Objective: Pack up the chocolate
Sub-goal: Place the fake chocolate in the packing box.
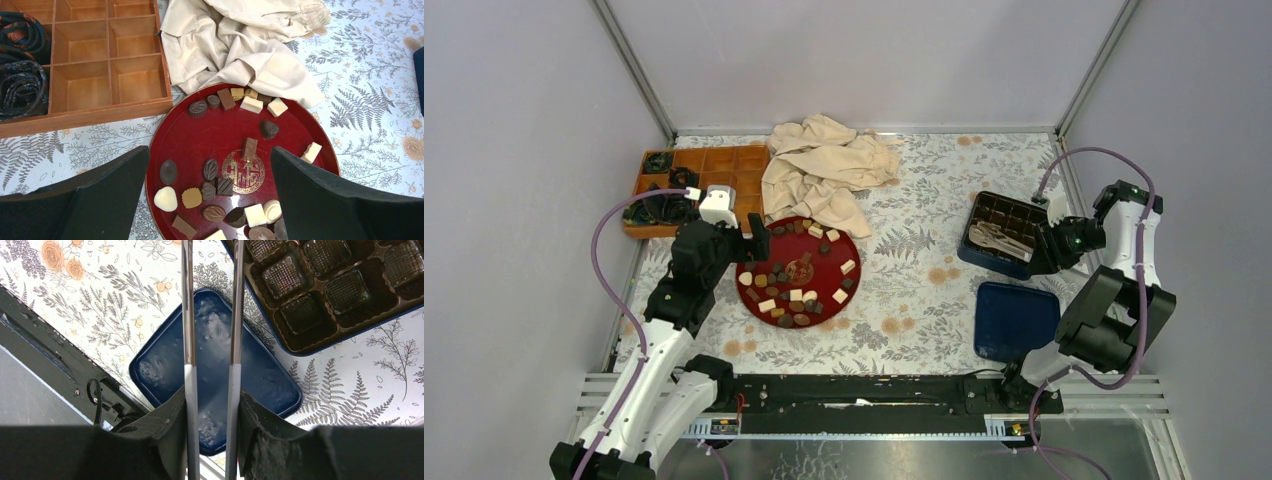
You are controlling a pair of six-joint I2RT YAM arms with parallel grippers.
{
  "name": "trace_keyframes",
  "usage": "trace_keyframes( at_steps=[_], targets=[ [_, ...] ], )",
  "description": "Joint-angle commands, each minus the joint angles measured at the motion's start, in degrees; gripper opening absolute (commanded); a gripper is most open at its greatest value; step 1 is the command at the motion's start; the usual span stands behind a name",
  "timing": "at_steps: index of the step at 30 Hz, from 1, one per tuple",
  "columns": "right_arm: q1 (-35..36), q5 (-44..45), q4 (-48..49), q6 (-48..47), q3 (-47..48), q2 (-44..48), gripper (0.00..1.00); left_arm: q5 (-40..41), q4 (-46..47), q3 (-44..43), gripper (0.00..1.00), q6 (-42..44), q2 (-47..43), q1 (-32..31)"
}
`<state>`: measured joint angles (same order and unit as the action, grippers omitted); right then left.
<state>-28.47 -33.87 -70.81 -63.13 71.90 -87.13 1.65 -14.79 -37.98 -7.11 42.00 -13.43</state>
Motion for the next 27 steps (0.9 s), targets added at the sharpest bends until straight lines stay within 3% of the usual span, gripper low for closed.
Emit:
trace_keyframes(
  at_steps=[1,16,27],
  targets=[
    [-0.27,-0.62,0.33,0.03,0.66,-1.23,0.21,-0.41,2.96,0.42,0.98,0.48,-0.87,0.42],
    [-0.26,-0.26,0.35,-0.06,0.93,-3.15,0.37,-0.24,3.0,0.45,0.98,0.57,-0.74,0.43],
    [-0.27,-0.75,-0.57,-0.11,2.43,-3.69,0.41,-0.26,2.99,0.4,0.98,0.52,-0.78,0.42]
  ],
)
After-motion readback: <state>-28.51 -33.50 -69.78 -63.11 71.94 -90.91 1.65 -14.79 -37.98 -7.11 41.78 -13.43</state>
